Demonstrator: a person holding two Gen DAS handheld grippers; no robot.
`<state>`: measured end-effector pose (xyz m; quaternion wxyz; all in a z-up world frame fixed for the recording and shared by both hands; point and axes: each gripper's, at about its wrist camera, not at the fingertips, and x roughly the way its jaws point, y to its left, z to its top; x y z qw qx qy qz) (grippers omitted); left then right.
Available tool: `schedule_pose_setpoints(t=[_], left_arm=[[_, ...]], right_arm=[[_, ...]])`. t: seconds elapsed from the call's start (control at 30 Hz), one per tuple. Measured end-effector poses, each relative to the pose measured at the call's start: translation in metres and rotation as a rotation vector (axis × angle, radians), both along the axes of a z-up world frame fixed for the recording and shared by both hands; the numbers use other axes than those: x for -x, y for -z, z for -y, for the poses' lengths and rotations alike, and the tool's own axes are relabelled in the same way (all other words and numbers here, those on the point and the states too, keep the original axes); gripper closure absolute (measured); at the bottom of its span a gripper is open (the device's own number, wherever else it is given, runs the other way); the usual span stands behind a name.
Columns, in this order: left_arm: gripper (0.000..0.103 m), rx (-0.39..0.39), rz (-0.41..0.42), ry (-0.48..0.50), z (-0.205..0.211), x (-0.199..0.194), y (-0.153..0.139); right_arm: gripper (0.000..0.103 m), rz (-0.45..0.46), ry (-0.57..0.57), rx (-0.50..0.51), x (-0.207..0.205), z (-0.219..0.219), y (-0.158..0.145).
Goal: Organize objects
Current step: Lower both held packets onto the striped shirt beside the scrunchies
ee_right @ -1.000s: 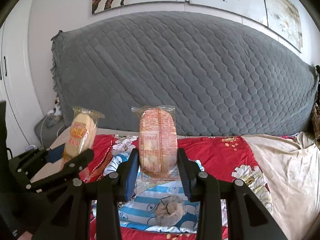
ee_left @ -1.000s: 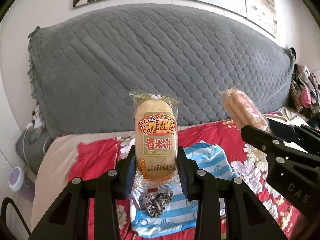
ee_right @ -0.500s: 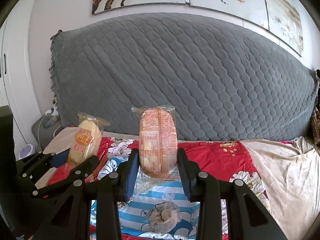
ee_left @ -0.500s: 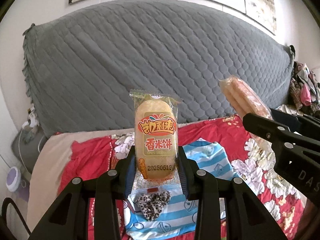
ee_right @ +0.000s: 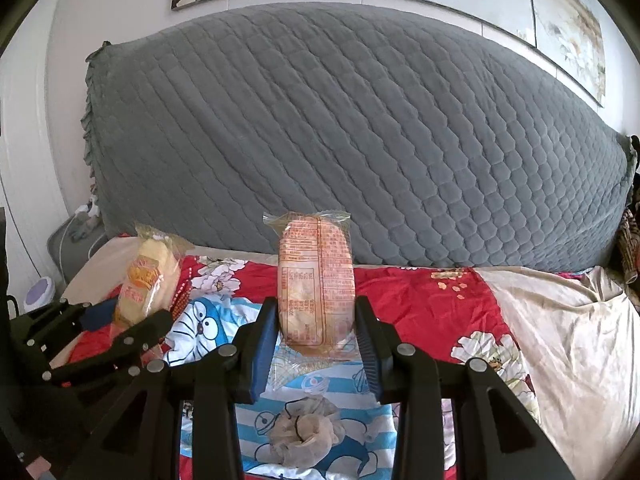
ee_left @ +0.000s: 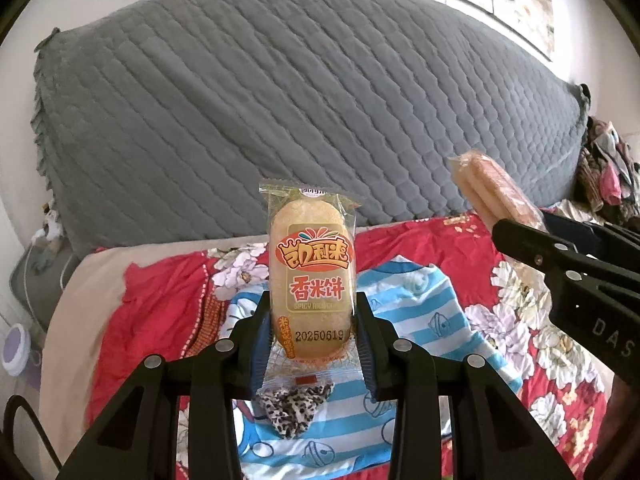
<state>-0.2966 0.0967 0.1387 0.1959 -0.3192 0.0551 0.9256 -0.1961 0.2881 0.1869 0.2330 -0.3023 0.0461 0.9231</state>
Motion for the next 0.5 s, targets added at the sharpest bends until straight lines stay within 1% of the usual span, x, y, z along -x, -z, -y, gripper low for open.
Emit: schedule_pose_setpoints(t=[0.1,0.3,0.5], left_arm=[[0.064,0.006,-0.002,0.01,-0.003,0.001,0.005],[0.064,0.004,0.03,0.011,-0.008,0.009,0.018],[0.064,0.024,0.056,0.022,-0.013,0.015,0.037]], right_arm=[[0.065,0.012,-0.005,-0.006,0.002,-0.002,0.006],[0.065,0.038,-0.008,-0.003,0.008,-0.007,0.02],[0.065,0.05,-0.003,-0.001,0.013,-0.013,0.03]])
